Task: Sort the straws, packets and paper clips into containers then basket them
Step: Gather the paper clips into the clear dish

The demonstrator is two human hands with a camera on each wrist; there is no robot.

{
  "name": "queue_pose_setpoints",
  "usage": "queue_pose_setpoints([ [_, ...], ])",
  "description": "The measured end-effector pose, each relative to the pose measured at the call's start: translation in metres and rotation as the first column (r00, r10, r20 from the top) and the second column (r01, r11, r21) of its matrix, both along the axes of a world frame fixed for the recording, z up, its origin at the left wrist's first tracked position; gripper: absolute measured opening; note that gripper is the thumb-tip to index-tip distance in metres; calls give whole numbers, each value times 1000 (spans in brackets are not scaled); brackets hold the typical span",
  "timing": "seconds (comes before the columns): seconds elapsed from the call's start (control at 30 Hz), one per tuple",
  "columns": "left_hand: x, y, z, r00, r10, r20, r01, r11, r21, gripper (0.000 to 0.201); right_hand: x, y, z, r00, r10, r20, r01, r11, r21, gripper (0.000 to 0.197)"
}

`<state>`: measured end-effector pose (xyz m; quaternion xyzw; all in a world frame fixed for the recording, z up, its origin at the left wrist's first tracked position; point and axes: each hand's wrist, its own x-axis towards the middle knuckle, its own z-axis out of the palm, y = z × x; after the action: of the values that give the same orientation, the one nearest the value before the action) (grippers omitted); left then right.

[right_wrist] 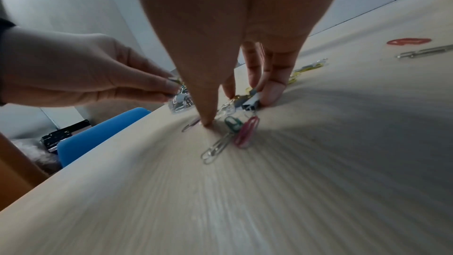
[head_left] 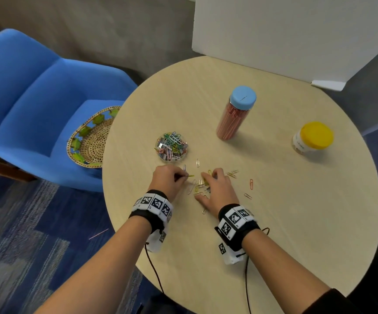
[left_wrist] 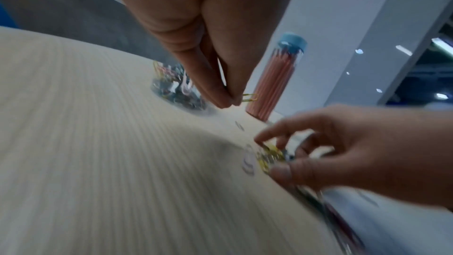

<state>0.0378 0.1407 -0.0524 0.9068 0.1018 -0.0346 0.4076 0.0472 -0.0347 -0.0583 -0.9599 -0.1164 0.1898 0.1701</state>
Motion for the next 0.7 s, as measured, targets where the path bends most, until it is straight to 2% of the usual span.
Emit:
queue_pose_setpoints([
  [0.17, 26, 41, 21, 980, 154, 123, -147, 987, -67, 11, 4, 5, 0, 998, -44, 36, 42, 998, 53, 48],
  [0.27, 52, 61, 27, 972, 191, 141, -184, 981, -61, 12, 7, 6, 0, 999, -34, 36, 32, 998, 51, 38],
  [0.33, 68, 67, 26, 978, 188, 85, -184, 982, -50, 13, 9, 7, 2, 999, -20, 32, 18, 999, 44, 34],
  [0.43, 85, 73, 20, 982, 174, -72, -175, 985, 0, 16, 12, 7, 6, 999, -4, 36, 3, 999, 32, 28],
  [0.53, 92, 76, 19, 977, 148, -152, -149, 989, 7, 17, 15, 13, 5, 997, 62, 36, -59, 995, -84, 20],
  [0.6, 96, 78, 23, 979, 101, -175, -92, 994, 56, 18, 17, 18, 6, 996, 92, 15, -89, 986, -144, 24],
  [0.7, 100, 81, 28, 983, 64, -171, -45, 993, 109, 21, 22, 26, 13, 996, 85, -29, -88, 985, -149, 34],
])
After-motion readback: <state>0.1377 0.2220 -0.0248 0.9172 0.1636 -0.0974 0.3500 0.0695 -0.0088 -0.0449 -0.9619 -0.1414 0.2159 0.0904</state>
